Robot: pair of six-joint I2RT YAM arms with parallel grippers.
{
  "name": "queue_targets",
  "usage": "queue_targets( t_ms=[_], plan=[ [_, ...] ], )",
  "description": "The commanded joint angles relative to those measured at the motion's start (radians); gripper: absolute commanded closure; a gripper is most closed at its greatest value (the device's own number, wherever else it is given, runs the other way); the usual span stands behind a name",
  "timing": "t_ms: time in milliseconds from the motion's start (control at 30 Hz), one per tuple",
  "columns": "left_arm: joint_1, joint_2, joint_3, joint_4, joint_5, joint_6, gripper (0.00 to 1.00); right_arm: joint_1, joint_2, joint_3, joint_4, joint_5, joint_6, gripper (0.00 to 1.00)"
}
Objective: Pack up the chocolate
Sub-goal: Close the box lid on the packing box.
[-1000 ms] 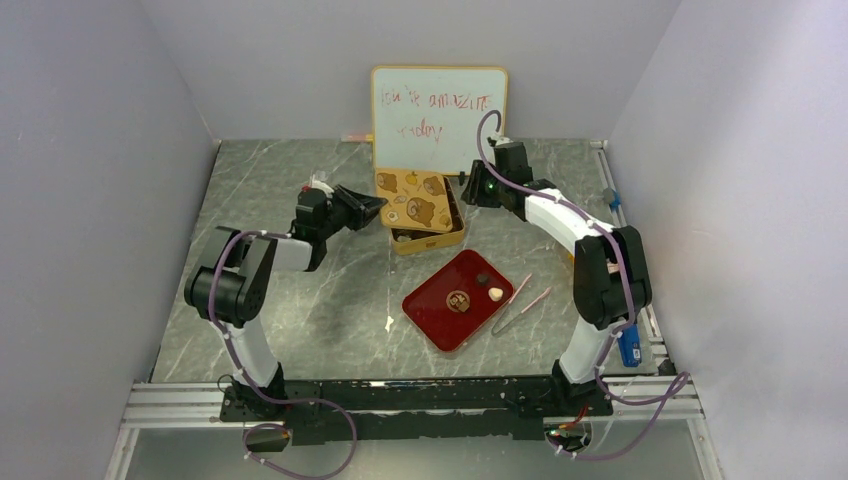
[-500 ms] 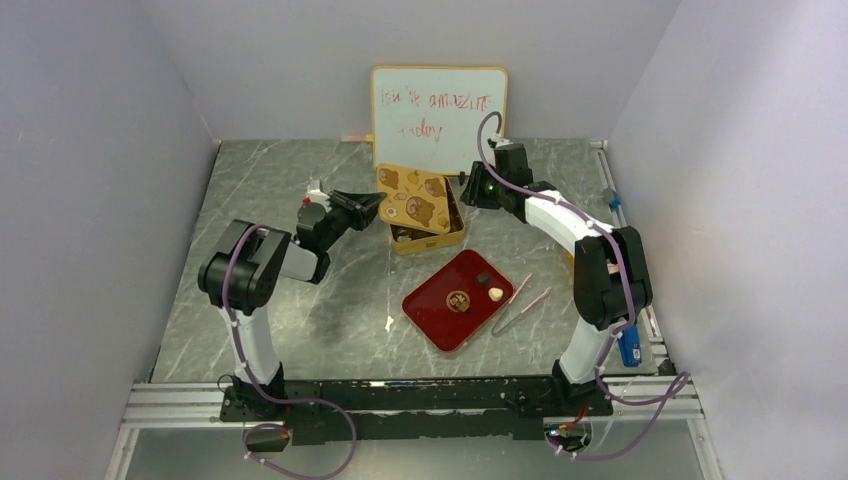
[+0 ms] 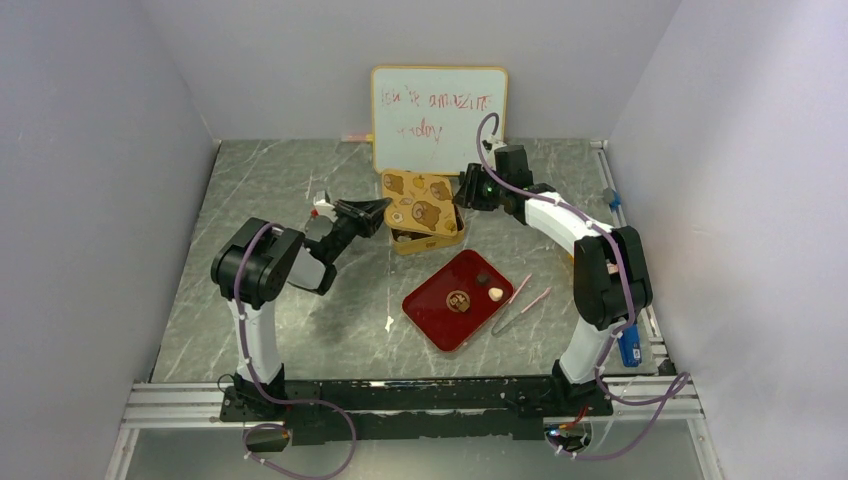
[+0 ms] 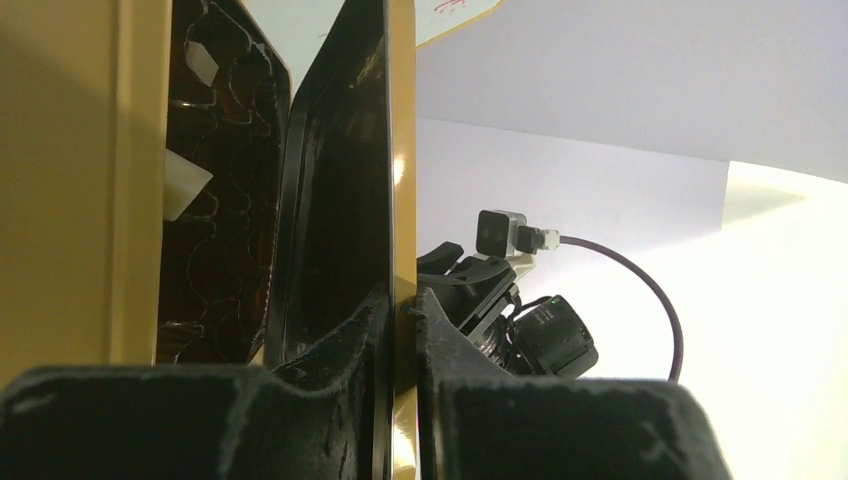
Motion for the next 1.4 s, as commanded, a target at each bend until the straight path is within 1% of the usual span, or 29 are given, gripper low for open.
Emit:
queue_targets(
  t_ms=[0,300,533,800,1033,1367],
  plan=[
    [-0.003,-0.017,-0.017,0.096,-0.030,-0.019,0.95,-0.004,-0.005,-0.006,0.063,-0.057,0.016,0.60],
    [-0.011,-0.011,-0.036,0.136,-0.056,-0.036,0.95,-0.004,0.015,-0.033,0.083,-0.093,0.031,0.59],
    [-0.029,0.025,-0.058,0.232,-0.108,-0.091,0.95,-0.004,0.023,-0.046,0.108,-0.111,0.042,0.59],
    [-0.063,0.083,-0.070,0.332,-0.159,-0.156,0.95,-0.005,-0.006,-0.068,0.139,-0.072,0.055,0.60],
    [-0.095,0.147,-0.071,0.451,-0.248,-0.194,0.95,-0.007,-0.022,-0.068,0.131,-0.057,0.044,0.60],
    [-0.112,0.165,-0.044,0.453,-0.251,-0.132,0.95,-0.012,-0.032,-0.065,0.093,-0.020,0.016,0.59]
  ],
)
